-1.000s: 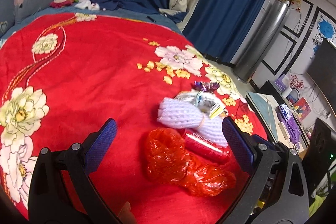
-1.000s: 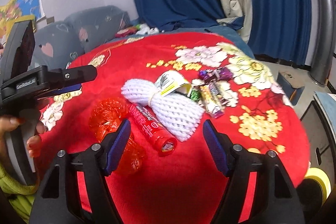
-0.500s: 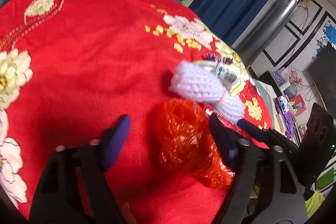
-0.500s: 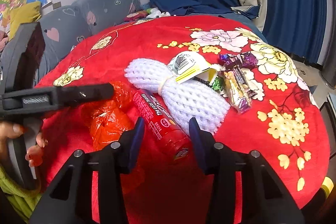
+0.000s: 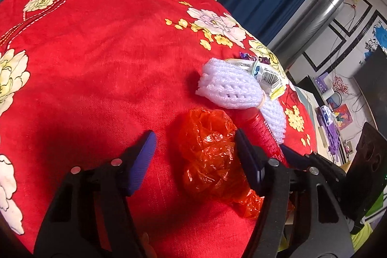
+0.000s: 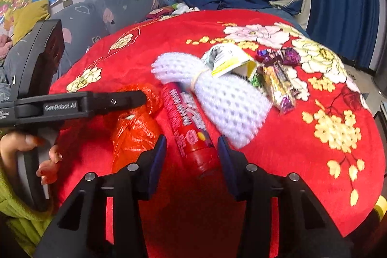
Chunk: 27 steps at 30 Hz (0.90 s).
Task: Collect trash
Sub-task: 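Grasp the red can with the right tool while the left tool grasps the red plastic bag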
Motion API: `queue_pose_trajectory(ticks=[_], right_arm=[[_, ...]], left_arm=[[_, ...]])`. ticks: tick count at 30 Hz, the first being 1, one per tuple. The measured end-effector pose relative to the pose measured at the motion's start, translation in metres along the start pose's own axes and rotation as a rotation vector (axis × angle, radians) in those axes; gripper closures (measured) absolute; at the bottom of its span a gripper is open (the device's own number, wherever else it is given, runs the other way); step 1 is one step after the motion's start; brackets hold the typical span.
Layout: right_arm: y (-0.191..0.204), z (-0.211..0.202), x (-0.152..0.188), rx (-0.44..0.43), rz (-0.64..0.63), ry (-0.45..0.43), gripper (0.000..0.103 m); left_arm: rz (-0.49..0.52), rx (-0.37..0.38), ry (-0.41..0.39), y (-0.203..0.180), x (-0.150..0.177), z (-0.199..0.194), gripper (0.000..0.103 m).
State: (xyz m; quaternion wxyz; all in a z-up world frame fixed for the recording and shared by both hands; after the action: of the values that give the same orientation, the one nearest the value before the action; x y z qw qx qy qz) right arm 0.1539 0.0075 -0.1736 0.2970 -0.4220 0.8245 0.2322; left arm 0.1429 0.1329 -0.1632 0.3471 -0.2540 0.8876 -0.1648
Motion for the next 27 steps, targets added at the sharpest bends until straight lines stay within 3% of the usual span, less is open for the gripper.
queue_pose_trajectory(ticks=[6,9,27], right_arm=[[0.001,0.013,0.006,-0.018,0.024,0.032,0.065],[0.004,0.013,0.005,-0.016,0.022,0.016,0.07],[0.002,-0.045,-0.007,-0.021,0.07,-0.142,0.075]], left_arm=[[0.019,0.024,0.016,-0.009,0.005,-0.001,0.077],[0.027,0.03,0.016,-0.013,0.006,-0.004,0.084],[0.07,0.096,-0.028,-0.043,-0.001,-0.032,0.091]])
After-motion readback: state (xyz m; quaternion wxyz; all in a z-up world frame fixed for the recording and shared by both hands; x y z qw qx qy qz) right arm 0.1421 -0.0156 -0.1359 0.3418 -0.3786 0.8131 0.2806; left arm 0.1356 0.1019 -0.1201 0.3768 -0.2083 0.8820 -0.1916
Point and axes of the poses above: each gripper's, at about its wrist camera, not at the fingertips, and z roughly the way its jaws point, y to its left, x to its underside, the point moved 10 cm from there along z, roughly the way its jaws point, and after that the axes turned 3 degrees about -z, right-handed, at the moved point
